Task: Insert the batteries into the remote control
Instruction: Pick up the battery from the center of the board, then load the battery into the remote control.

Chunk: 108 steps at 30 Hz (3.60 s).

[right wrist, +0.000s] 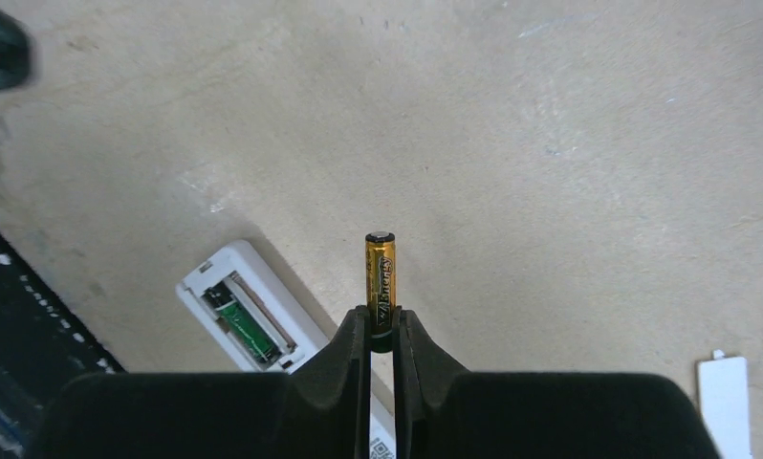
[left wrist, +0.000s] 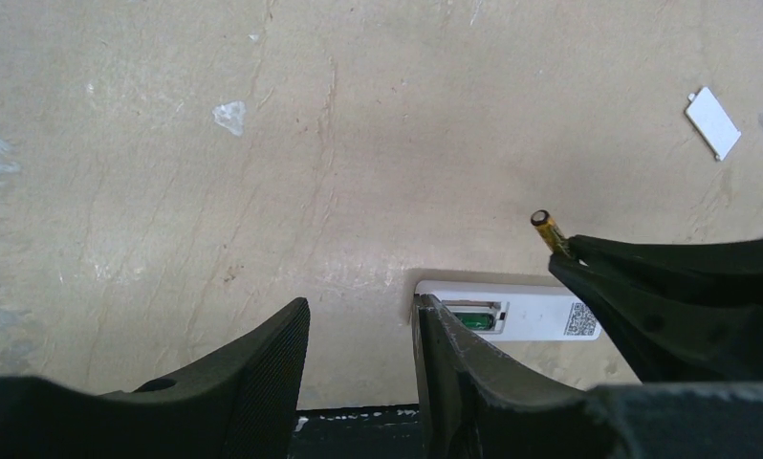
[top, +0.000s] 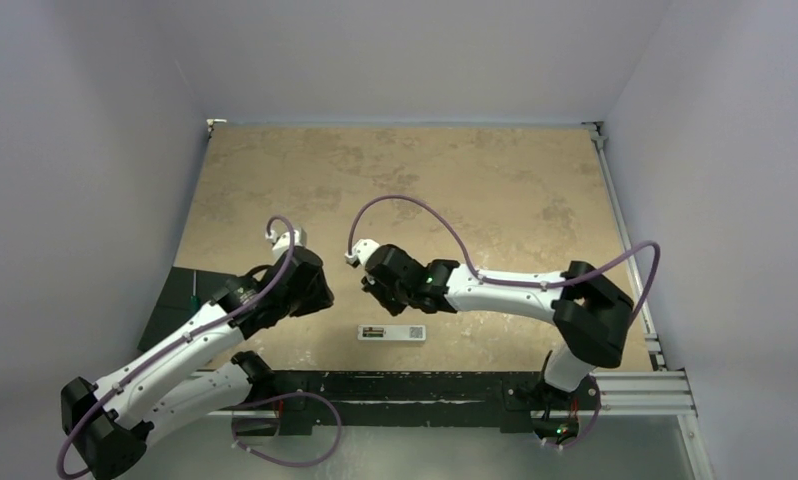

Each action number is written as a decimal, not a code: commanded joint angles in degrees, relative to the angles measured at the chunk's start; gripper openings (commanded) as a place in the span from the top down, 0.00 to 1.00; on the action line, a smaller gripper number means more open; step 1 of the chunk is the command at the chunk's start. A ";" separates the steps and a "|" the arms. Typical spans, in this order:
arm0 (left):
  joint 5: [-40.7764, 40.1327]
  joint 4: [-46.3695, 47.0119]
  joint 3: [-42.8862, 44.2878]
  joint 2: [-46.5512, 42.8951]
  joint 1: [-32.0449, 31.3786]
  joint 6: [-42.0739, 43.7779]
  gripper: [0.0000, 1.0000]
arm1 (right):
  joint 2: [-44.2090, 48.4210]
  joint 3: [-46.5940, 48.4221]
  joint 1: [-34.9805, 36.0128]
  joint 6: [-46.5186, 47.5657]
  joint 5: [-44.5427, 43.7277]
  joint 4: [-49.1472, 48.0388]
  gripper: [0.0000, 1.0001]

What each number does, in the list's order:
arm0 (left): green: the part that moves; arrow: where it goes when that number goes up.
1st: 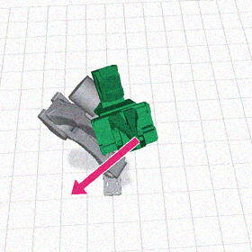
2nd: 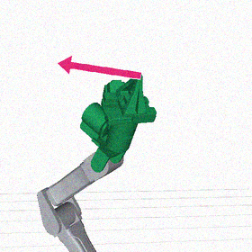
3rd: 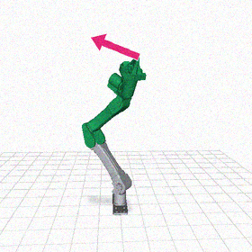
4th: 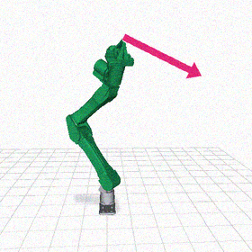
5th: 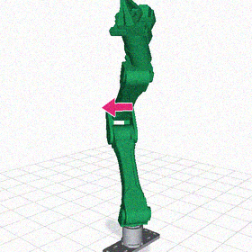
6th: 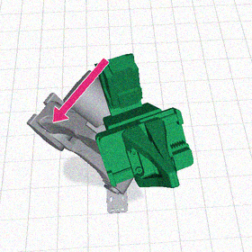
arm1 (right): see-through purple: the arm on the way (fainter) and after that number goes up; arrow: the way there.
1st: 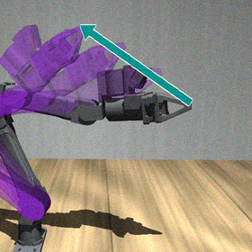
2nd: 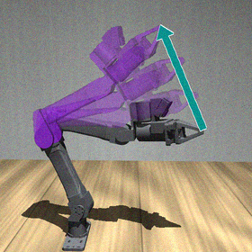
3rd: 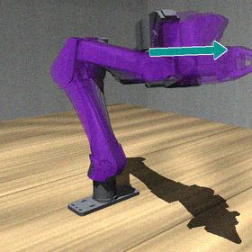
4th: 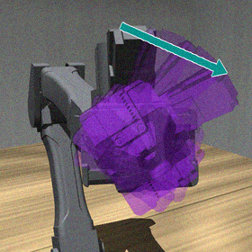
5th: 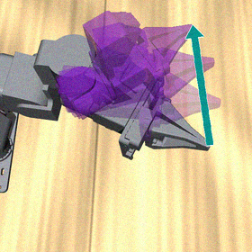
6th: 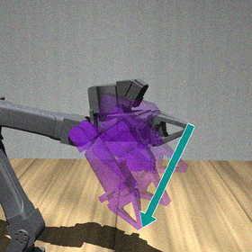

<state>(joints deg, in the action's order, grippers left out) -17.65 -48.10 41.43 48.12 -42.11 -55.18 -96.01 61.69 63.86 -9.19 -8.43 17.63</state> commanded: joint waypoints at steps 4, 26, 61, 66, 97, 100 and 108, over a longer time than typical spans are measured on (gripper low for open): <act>3.91 5.77 -3.53 1.97 0.27 -1.42 0.56 | 7.49 -2.55 0.48 0.16 1.08 2.70 1.00; 13.47 17.98 -14.79 7.20 0.27 -2.68 0.54 | 5.56 -1.58 4.91 7.09 7.90 6.93 0.99; 12.80 14.06 -17.44 0.72 6.38 -6.19 0.54 | -1.54 4.44 5.67 13.20 8.34 8.18 0.91; 12.82 13.39 -17.48 -0.24 6.44 -6.73 0.54 | -1.78 4.75 5.67 13.93 9.79 8.48 0.90; 12.83 13.03 -18.06 -1.45 6.49 -7.66 0.54 | -3.84 5.71 5.75 15.61 10.63 7.54 0.72; 12.82 13.02 -18.07 -1.45 6.42 -7.66 0.54 | -3.78 5.89 5.75 15.37 10.39 7.53 0.70; 13.34 13.75 -18.48 -1.12 6.46 -7.58 0.54 | -1.10 5.35 5.77 13.59 7.13 6.19 0.64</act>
<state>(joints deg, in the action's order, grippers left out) -4.10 -35.48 23.57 47.03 -36.01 -62.04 -99.90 65.06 69.38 5.37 0.91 25.63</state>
